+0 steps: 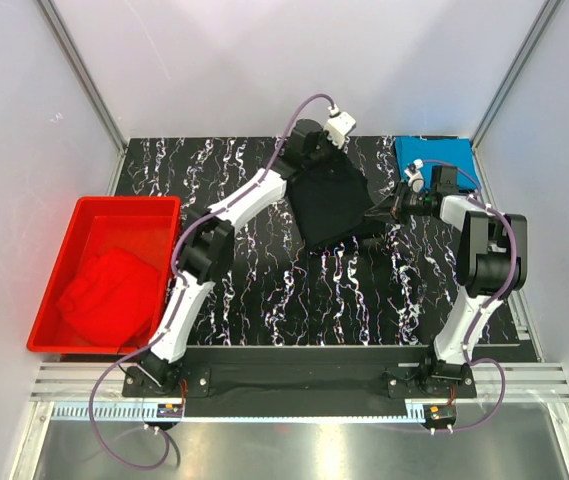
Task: Fold and stack the t-shirts
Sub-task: Fold the tshirt
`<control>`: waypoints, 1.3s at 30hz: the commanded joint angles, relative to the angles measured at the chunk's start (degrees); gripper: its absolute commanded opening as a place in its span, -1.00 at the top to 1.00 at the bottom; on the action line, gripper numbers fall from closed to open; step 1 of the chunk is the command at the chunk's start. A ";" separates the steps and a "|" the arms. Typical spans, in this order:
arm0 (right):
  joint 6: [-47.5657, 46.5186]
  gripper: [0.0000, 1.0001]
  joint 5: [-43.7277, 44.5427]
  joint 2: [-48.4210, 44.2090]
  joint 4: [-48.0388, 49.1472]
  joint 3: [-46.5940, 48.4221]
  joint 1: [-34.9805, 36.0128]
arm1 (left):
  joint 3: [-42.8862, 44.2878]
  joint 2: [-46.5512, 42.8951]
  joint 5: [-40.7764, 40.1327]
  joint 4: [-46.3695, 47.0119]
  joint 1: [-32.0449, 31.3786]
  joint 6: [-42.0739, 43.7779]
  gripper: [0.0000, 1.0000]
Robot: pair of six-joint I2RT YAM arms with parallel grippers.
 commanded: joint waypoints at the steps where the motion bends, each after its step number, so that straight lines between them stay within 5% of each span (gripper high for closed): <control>1: -3.14 1.00 0.50 -0.37 -1.99 -0.70 -0.59 | 4.83 1.50 0.52 8.97 -1.86 -0.31 1.00; 17: -0.52 1.00 6.83 -3.36 -1.82 -7.99 -3.40 | 10.89 11.87 7.63 21.27 -4.41 -6.90 1.00; 35: -2.98 0.96 8.68 -1.87 -6.13 -6.68 -5.42 | 17.65 22.77 2.10 36.65 -4.68 -18.41 0.99; 37: -2.28 0.93 9.73 -1.60 -5.96 -6.94 -5.42 | 19.67 24.79 0.08 36.75 -4.76 -20.43 0.83; 38: -2.19 0.91 10.00 -1.51 -6.13 -6.85 -5.42 | 20.81 24.97 -1.49 36.57 -4.77 -20.44 0.62; 39: -1.84 0.84 10.35 -1.43 -6.04 -6.85 -5.42 | 20.56 24.63 -2.38 36.92 -4.68 -20.44 0.19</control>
